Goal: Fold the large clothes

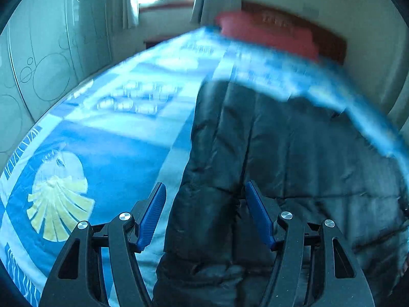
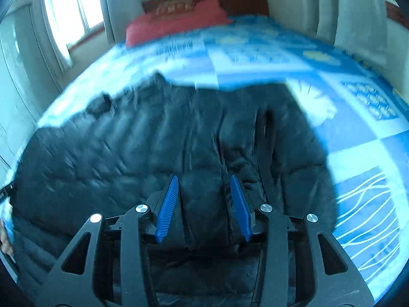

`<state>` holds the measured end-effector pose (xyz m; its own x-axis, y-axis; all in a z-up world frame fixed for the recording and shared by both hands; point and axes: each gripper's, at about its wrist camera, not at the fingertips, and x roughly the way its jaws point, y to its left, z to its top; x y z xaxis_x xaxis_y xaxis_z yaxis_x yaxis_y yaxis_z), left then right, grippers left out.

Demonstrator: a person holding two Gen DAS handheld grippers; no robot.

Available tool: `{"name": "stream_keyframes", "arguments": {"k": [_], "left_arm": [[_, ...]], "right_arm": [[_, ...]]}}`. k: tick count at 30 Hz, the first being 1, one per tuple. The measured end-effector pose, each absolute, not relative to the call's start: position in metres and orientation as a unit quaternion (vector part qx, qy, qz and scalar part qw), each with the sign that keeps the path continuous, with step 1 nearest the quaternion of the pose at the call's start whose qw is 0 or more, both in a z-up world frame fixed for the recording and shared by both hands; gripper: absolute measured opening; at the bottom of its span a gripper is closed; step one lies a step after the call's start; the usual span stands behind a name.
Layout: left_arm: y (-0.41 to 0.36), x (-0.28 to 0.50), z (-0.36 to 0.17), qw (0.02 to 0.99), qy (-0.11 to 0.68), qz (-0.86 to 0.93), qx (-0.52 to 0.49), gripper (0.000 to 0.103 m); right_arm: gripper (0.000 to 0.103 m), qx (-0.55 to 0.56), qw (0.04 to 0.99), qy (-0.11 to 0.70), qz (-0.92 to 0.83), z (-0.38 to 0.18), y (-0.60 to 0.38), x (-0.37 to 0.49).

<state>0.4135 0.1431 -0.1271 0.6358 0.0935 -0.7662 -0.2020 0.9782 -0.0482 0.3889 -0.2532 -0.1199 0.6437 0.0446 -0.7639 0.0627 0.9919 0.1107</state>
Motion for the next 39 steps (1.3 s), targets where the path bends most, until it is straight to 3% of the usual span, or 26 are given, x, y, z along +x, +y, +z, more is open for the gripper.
{"name": "stream_keyframes", "arguments": {"k": [5,13,20,25,30,35,39], "left_arm": [[0.143,0.419,-0.138,0.893,0.439,0.082,-0.056,0.066],[0.141,0.421,-0.084,0.923,0.375,0.073,-0.052,0.065],[0.137,0.487,-0.137,0.888,0.447,0.105,-0.014,0.066],[0.128,0.476,-0.116,0.891,0.437,0.121,0.006,0.064],[0.113,0.473,-0.085,0.922,0.377,0.073,-0.046,0.064],[0.095,0.505,-0.133,0.893,0.445,0.066,-0.032,0.067],[0.09,0.504,-0.128,0.894,0.441,0.076,-0.016,0.067]], "right_arm": [[0.042,0.057,0.903,0.425,-0.008,-0.116,-0.25,0.39],[0.046,0.083,0.917,0.391,-0.005,-0.084,-0.249,0.416],[0.052,0.056,0.902,0.429,-0.007,-0.12,-0.238,0.46],[0.052,0.052,0.912,0.407,-0.011,-0.1,-0.23,0.456],[0.052,0.04,0.92,0.386,0.045,-0.089,-0.189,0.466],[0.054,0.004,0.909,0.416,0.037,-0.119,-0.163,0.48],[0.054,0.014,0.908,0.418,0.039,-0.108,-0.167,0.475]]}}
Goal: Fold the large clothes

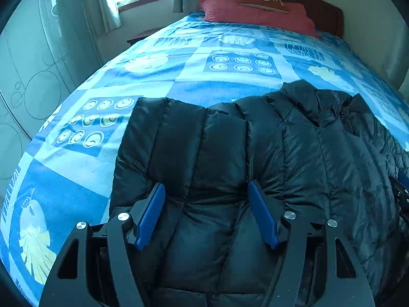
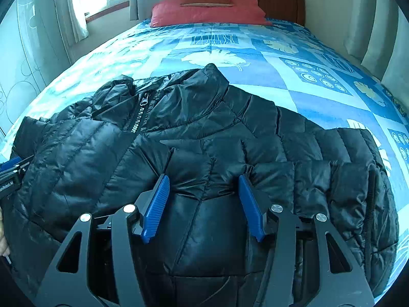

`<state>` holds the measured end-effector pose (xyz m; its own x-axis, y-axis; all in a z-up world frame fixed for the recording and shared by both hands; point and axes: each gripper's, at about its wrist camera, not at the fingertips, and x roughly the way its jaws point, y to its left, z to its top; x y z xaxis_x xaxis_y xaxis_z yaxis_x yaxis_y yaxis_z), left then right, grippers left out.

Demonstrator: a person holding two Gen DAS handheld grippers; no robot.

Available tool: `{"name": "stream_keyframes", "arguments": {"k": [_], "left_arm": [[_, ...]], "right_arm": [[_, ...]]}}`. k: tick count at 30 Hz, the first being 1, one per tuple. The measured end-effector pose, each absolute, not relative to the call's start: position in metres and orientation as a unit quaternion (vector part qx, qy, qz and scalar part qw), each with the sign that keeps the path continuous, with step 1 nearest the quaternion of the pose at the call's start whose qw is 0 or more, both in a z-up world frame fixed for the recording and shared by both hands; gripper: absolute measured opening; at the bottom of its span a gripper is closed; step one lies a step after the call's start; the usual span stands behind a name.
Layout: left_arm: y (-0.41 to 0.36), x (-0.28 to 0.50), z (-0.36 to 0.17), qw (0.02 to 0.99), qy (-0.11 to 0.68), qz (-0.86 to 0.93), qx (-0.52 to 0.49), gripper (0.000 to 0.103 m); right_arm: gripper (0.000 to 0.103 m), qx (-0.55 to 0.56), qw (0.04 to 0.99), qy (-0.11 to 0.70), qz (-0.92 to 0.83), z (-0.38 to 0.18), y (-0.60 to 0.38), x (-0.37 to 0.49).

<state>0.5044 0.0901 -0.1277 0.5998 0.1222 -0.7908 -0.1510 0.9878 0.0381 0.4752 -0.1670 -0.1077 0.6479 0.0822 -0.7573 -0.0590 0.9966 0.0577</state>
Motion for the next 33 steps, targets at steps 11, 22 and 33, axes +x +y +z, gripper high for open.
{"name": "stream_keyframes", "arguments": {"k": [11,22,33], "left_arm": [[0.164,0.339,-0.097,0.895,0.436,0.04,-0.089,0.067],[0.212,0.145,-0.13,0.846,0.479,0.014,-0.233,0.068],[0.186,0.086,-0.136,0.841,0.481,-0.026,-0.247,0.069]], "right_arm": [[0.062,0.066,0.906,0.418,0.019,-0.076,-0.261,0.305],[0.062,0.144,0.872,0.467,-0.033,-0.102,-0.332,0.103],[0.062,0.185,0.858,0.479,-0.008,-0.127,-0.32,0.018]]}}
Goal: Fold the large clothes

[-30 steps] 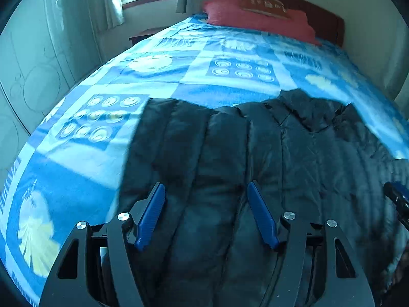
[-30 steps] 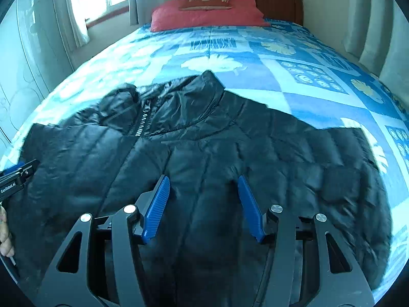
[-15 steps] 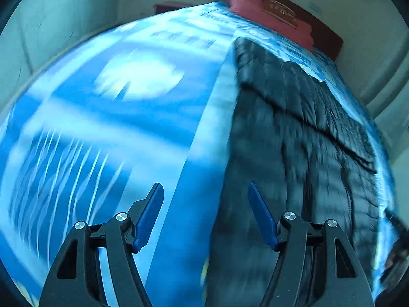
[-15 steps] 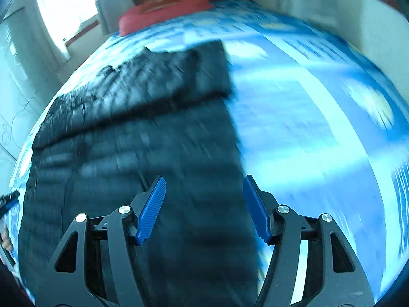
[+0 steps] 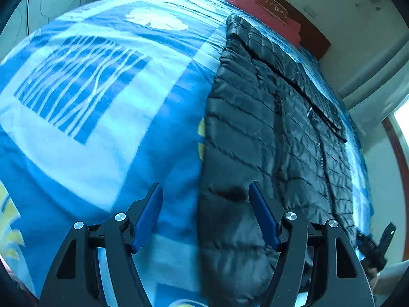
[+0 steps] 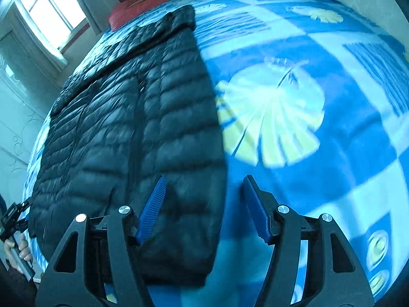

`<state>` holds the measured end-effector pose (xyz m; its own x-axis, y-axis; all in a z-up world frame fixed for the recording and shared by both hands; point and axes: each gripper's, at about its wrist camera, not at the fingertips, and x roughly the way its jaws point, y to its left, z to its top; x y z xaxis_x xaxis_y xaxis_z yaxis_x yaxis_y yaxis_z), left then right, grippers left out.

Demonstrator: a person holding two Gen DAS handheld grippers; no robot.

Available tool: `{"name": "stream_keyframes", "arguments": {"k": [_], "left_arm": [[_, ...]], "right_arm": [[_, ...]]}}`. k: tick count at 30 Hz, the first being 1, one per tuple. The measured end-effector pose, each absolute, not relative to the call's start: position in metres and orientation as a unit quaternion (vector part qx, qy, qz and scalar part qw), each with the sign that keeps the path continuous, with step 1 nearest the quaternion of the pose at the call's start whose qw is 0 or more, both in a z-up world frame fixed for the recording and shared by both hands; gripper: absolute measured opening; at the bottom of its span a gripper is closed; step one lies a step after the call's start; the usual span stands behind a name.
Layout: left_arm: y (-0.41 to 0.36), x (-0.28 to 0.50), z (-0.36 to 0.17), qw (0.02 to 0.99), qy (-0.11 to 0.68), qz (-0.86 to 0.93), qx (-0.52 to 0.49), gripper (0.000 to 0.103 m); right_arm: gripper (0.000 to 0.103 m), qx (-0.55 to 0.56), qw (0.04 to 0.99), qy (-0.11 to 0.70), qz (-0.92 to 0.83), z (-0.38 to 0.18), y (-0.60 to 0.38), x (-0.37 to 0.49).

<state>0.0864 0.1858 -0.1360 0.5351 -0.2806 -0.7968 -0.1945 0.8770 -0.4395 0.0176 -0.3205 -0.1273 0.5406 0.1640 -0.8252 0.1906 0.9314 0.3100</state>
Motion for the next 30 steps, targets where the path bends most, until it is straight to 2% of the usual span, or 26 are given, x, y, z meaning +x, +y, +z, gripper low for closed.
{"name": "stream_keyframes", "arguments": {"k": [4,12,14,18,23,25,28,30], "left_arm": [[0.182,0.077,-0.139,0.84,0.476,-0.025,-0.259,0.069],[0.171,0.067,-0.14,0.839,0.473,-0.037,-0.265,0.068],[0.167,0.063,-0.14,0.839,0.474,-0.04,-0.263,0.064],[0.165,0.059,-0.14,0.842,0.472,-0.038,-0.257,0.048],[0.162,0.057,-0.136,0.844,0.471,-0.042,-0.253,0.034],[0.163,0.055,-0.135,0.841,0.468,-0.049,-0.268,0.022],[0.164,0.052,-0.13,0.84,0.461,-0.053,-0.28,0.015],[0.165,0.048,-0.124,0.841,0.454,-0.058,-0.288,0.014]], "right_arm": [[0.061,0.196,0.857,0.476,0.01,-0.127,-0.31,0.004],[0.037,0.207,0.858,0.469,0.029,-0.125,-0.302,-0.009],[0.033,0.208,0.859,0.467,0.036,-0.125,-0.3,-0.01],[0.019,0.221,0.858,0.461,0.044,-0.125,-0.301,-0.013],[0.014,0.242,0.858,0.45,0.053,-0.122,-0.305,-0.016],[0.013,0.245,0.861,0.443,0.056,-0.118,-0.307,-0.018],[0.012,0.258,0.862,0.432,0.065,-0.112,-0.31,-0.021],[0.012,0.271,0.861,0.424,0.072,-0.106,-0.314,-0.026]]}}
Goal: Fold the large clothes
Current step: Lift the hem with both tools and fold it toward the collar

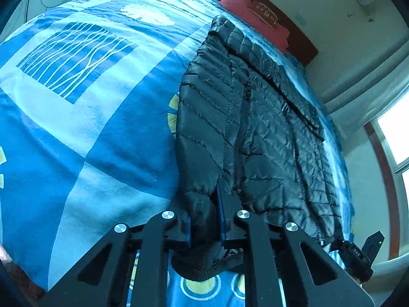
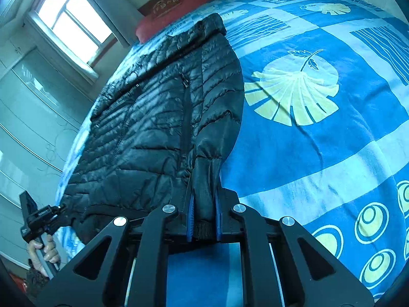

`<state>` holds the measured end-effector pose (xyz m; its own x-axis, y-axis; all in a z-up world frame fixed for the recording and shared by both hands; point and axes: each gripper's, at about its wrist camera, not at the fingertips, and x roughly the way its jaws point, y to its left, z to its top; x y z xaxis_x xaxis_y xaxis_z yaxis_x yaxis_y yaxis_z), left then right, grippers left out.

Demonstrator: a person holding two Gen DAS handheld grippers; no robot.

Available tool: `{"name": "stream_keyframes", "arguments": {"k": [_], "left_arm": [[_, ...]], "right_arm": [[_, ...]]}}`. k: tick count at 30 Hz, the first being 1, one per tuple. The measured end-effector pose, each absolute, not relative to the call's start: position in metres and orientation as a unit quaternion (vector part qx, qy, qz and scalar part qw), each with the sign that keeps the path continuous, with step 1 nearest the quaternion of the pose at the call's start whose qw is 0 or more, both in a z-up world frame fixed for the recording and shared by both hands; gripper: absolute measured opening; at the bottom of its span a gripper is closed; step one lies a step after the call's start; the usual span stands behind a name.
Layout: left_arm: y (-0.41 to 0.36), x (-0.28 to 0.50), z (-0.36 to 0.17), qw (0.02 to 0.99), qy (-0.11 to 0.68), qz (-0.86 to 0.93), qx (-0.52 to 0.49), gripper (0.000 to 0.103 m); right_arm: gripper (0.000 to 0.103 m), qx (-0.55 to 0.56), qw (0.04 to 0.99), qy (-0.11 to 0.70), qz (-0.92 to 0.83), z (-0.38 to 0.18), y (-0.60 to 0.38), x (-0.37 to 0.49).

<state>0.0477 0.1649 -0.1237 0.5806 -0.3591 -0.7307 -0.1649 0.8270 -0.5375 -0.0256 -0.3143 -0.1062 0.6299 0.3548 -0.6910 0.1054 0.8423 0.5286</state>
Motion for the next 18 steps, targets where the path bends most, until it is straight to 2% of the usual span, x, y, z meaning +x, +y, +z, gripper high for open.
{"name": "stream_keyframes", "arguments": {"k": [7,18], "left_arm": [[0.174,0.031,-0.088,0.838,0.421,-0.091,-0.335,0.012],[0.179,-0.012,-0.042,0.84,0.39,-0.127,-0.355,0.011]], "right_arm": [[0.011,0.334,0.85,0.392,0.111,-0.08,-0.327,-0.048],[0.011,0.37,0.847,0.348,0.156,-0.029,-0.329,-0.086]]}}
